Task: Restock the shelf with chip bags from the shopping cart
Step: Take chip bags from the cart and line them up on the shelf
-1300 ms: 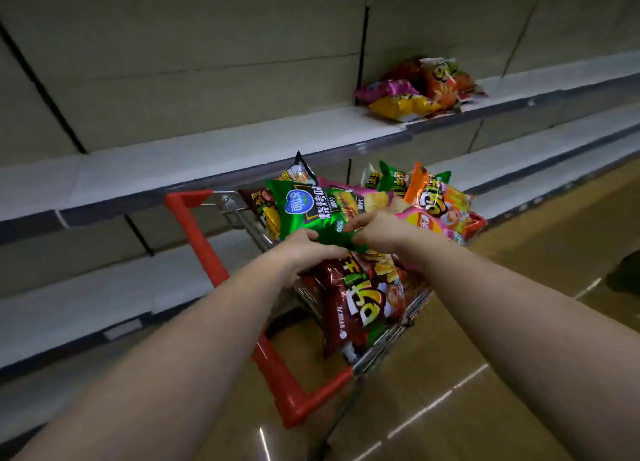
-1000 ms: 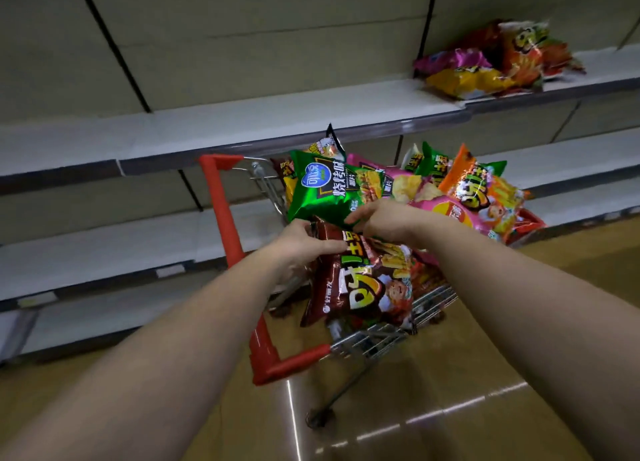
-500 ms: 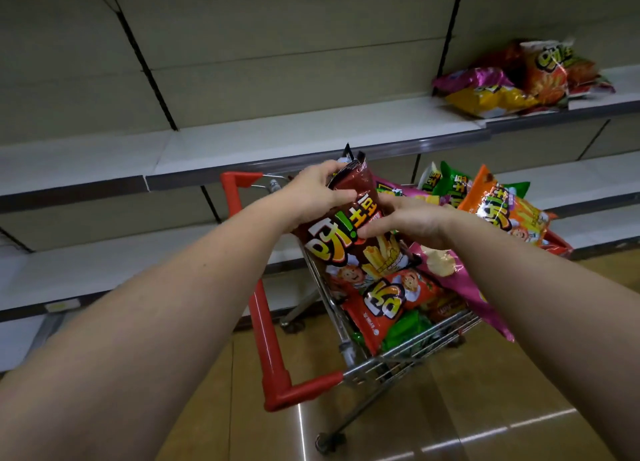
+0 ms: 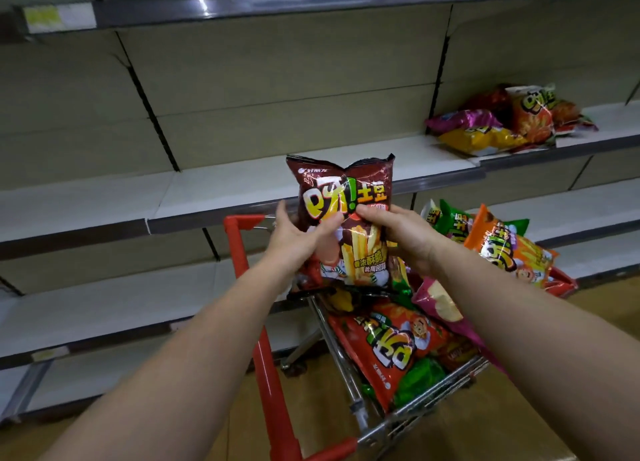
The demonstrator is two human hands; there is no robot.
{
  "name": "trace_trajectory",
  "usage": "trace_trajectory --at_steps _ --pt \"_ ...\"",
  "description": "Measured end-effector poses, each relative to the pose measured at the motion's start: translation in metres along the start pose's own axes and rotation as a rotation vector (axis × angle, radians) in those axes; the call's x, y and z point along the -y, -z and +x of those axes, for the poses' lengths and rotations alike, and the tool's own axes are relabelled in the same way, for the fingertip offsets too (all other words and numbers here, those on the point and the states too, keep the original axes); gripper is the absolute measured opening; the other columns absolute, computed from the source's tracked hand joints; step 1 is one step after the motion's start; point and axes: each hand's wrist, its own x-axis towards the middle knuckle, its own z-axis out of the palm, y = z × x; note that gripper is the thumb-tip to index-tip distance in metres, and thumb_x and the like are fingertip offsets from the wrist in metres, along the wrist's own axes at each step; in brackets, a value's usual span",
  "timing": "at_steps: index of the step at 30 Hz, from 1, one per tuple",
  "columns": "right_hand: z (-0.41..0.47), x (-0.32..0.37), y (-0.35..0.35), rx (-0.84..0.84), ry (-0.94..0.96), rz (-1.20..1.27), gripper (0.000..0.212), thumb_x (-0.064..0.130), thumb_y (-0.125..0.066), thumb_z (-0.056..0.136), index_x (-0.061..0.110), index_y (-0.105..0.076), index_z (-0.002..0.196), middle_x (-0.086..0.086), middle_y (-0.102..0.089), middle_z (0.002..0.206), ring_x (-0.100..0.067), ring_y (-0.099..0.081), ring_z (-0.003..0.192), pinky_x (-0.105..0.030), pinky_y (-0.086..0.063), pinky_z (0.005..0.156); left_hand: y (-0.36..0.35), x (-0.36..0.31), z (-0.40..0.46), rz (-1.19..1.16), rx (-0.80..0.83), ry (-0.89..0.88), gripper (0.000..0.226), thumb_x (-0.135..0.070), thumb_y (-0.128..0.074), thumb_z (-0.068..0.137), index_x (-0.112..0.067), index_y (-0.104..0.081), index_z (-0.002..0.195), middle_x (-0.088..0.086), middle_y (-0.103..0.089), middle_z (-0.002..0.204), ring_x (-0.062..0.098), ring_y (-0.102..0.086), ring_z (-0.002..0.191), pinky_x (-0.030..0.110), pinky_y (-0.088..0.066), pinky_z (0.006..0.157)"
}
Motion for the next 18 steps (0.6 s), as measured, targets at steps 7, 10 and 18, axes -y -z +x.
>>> trace_trajectory --at_steps 7,10,18 --pt "0.017 -0.003 -0.006 -0.058 0.031 -0.174 0.049 0.049 -0.048 0.092 0.018 -0.050 0.131 -0.005 -0.058 0.127 -0.020 -0.053 0.114 -0.042 -0.039 0.101 0.019 0.019 0.019 -0.091 -0.183 0.046 0.047 -0.041 -0.082 0.066 -0.022 -0.059 0.102 0.003 -0.068 0.107 0.025 -0.067 0.095 0.043 -0.052 0.091" --pt "0.034 -0.006 0.006 -0.129 0.098 -0.548 0.048 0.031 -0.054 0.093 0.012 -0.045 0.136 -0.009 -0.052 0.134 -0.022 -0.051 0.119 -0.037 -0.041 0.101 0.035 0.032 0.025 -0.068 -0.310 0.092 0.059 -0.045 -0.081 0.066 -0.016 -0.059 0.112 0.004 -0.068 0.106 0.025 -0.066 0.090 0.039 -0.051 0.090" --pt "0.085 -0.018 0.017 0.138 -0.019 -1.035 0.075 0.015 -0.067 0.083 0.018 -0.026 0.147 -0.010 -0.039 0.147 -0.028 -0.044 0.127 -0.032 -0.037 0.100 0.038 0.047 0.031 -0.091 -0.262 0.163 0.079 -0.056 -0.082 0.057 -0.018 -0.056 0.121 0.006 -0.069 0.108 0.031 -0.068 0.094 0.050 -0.052 0.090"
